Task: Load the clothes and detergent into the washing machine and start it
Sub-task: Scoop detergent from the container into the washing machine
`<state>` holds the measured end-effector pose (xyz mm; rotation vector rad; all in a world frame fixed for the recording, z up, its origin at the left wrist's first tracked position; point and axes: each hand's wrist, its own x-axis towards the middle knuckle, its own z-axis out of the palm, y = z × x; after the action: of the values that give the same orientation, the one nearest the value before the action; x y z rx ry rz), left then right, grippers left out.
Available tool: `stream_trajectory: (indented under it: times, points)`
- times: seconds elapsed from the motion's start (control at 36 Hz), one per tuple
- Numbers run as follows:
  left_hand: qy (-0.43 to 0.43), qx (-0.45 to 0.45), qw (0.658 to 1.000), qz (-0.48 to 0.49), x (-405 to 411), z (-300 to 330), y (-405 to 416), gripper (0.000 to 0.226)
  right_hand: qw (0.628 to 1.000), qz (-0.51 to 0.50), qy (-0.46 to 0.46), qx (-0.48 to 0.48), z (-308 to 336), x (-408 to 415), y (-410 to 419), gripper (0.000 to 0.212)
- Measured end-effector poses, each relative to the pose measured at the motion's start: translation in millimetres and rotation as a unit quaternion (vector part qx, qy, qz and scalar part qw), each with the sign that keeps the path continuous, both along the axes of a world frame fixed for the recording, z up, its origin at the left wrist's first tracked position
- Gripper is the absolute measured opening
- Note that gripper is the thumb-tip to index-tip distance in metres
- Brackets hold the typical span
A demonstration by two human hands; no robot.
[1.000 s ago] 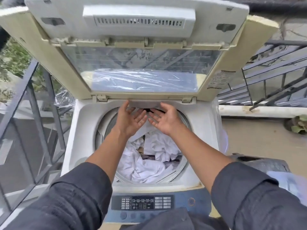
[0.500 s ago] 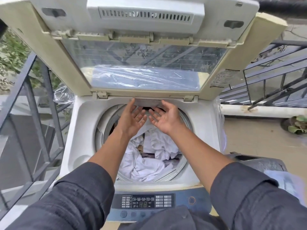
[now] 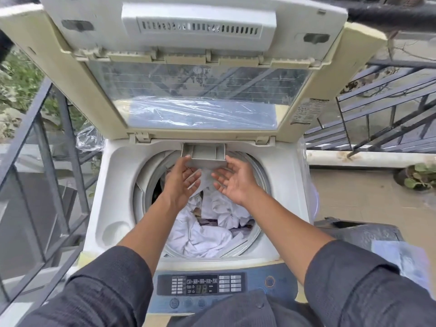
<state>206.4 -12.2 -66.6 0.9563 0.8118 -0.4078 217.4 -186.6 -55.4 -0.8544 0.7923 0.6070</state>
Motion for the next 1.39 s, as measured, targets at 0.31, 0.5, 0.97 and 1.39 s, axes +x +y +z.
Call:
stream_trajectory:
  times: [0.31, 0.5, 0.97, 1.39]
  points:
    - [0.006, 0.007, 1.0, -0.002, -11.0, 8.2, -2.3, 0.045, 0.999, 0.038, -0.006, -0.025, 9.1, -8.8, -5.8, 0.022]
    - [0.021, -0.035, 0.999, 0.001, -20.3, 9.3, -2.2, 0.022, 0.997, 0.064, 0.02, -0.032, 13.2, -15.5, -19.5, 0.026]
    - [-0.053, 0.068, 0.975, -0.205, -65.9, 70.5, -75.5, 0.023, 0.952, 0.132, -0.146, -0.233, 86.5, -68.6, -91.6, 0.026]
    - [-0.227, 0.183, 0.875, -0.387, -67.7, 133.3, -235.9, 0.021, 0.882, 0.021, -0.252, -0.398, 135.5, -125.9, -235.3, 0.013]
